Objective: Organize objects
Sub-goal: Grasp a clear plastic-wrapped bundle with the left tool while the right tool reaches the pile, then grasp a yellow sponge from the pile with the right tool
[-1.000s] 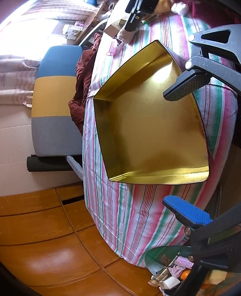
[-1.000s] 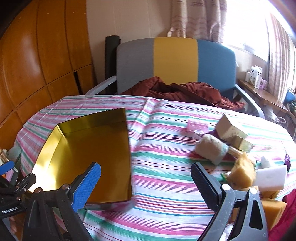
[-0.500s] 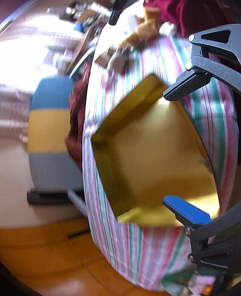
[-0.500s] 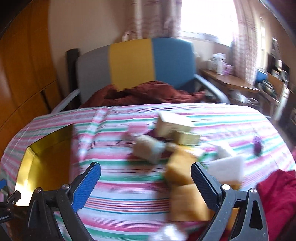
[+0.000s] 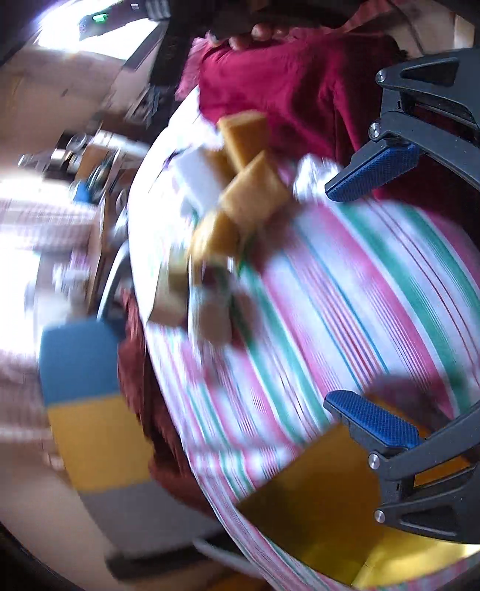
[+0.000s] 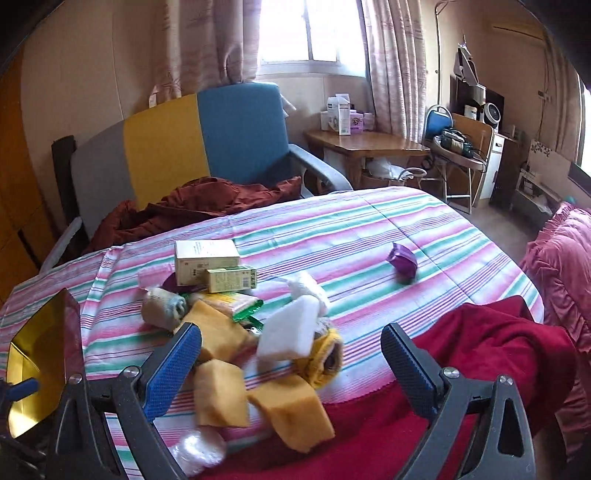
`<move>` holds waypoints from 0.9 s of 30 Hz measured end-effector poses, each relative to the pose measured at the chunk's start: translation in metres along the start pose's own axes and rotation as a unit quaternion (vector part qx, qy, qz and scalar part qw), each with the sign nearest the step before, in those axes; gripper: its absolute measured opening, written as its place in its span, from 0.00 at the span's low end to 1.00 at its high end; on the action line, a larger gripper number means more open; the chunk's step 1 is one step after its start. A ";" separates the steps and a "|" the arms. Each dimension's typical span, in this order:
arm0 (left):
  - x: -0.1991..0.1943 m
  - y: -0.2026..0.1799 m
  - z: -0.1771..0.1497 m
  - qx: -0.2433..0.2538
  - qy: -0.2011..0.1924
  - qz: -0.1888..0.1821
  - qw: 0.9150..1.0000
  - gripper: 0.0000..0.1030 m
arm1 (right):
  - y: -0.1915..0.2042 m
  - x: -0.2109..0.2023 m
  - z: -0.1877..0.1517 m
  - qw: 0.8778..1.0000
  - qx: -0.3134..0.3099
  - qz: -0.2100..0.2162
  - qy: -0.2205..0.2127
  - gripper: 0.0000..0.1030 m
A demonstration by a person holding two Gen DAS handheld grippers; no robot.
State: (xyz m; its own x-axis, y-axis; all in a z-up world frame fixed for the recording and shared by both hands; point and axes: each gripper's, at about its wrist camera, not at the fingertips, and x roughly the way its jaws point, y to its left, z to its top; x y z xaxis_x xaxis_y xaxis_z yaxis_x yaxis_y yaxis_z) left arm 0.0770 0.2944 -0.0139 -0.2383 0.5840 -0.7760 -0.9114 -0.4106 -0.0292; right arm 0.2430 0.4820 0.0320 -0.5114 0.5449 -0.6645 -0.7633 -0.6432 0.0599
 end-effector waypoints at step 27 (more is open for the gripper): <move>0.065 -0.019 -0.006 -0.030 0.053 -0.099 0.993 0.36 | 0.060 0.037 -0.018 0.983 -0.134 0.077 0.099 0.91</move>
State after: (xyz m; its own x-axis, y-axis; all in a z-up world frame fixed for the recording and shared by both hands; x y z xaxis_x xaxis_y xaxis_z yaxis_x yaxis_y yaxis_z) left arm 0.0808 0.3360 -0.0671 -0.0171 0.5817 -0.8132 -0.9146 -0.3378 -0.2224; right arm 0.1850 0.4541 -0.0022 -0.5051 0.3321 -0.7966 -0.5380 -0.8429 -0.0103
